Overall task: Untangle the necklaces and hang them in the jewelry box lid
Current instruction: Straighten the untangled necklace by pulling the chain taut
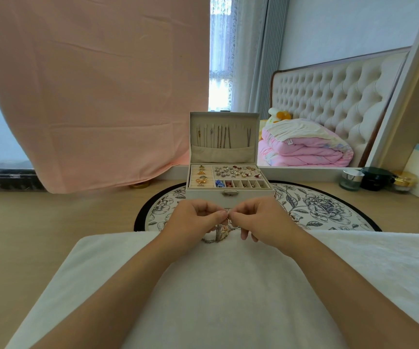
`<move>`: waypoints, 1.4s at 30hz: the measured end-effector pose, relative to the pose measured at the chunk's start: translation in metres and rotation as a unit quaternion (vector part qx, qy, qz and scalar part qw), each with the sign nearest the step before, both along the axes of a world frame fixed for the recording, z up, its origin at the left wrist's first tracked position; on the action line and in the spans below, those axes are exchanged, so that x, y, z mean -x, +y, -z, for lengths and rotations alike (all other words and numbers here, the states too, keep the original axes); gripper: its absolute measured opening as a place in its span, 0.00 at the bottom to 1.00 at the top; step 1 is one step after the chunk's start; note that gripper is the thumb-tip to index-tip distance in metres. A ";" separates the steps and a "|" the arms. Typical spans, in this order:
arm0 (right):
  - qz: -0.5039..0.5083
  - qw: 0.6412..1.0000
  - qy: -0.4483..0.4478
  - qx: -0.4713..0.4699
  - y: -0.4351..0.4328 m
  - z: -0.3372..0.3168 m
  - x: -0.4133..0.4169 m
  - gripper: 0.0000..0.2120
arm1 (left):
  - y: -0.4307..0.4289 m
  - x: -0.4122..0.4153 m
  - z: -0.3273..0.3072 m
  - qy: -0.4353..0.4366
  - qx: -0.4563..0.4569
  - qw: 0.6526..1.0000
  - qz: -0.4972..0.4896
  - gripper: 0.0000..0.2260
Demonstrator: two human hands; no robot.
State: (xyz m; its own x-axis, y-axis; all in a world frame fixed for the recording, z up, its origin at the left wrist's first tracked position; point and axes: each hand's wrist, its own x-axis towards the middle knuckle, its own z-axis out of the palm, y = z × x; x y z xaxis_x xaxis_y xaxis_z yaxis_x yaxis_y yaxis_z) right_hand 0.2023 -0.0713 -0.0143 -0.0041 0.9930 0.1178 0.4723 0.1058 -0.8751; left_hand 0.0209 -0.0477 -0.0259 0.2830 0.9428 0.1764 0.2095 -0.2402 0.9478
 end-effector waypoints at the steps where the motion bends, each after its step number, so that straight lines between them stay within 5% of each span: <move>1: -0.006 1.000 -0.004 0.003 0.000 0.000 0.000 0.06 | 0.000 0.000 0.000 -0.001 0.001 1.000 0.001 0.03; 10: -0.075 0.990 0.109 0.056 -0.001 -0.004 -0.008 0.09 | -0.002 0.001 -0.005 -0.030 0.016 0.999 0.019 0.03; 22: -0.061 0.998 0.016 0.026 0.001 0.003 -0.001 0.12 | 0.002 0.000 0.001 -0.006 0.009 1.000 0.028 0.04; 28: -0.059 0.996 0.060 0.026 -0.001 -0.003 -0.002 0.07 | 0.003 0.001 -0.001 -0.035 0.003 0.999 0.025 0.06; 34: -0.052 0.998 -0.014 0.033 -0.003 -0.004 -0.005 0.05 | 0.004 0.007 -0.002 0.106 -0.123 0.986 0.046 0.10; 42: -0.038 0.992 -0.107 -0.059 -0.005 -0.001 0.002 0.06 | 0.007 0.003 0.004 0.098 -0.130 0.986 0.027 0.07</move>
State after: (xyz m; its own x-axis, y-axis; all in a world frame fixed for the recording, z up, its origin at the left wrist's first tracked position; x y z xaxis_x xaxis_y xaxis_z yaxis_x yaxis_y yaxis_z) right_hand 0.2004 -0.0759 -0.0136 -0.1152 0.9682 0.2220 0.6320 0.2439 -0.7356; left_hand 0.0174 -0.0412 -0.0294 0.3836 0.8559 0.3469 0.3623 -0.4850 0.7959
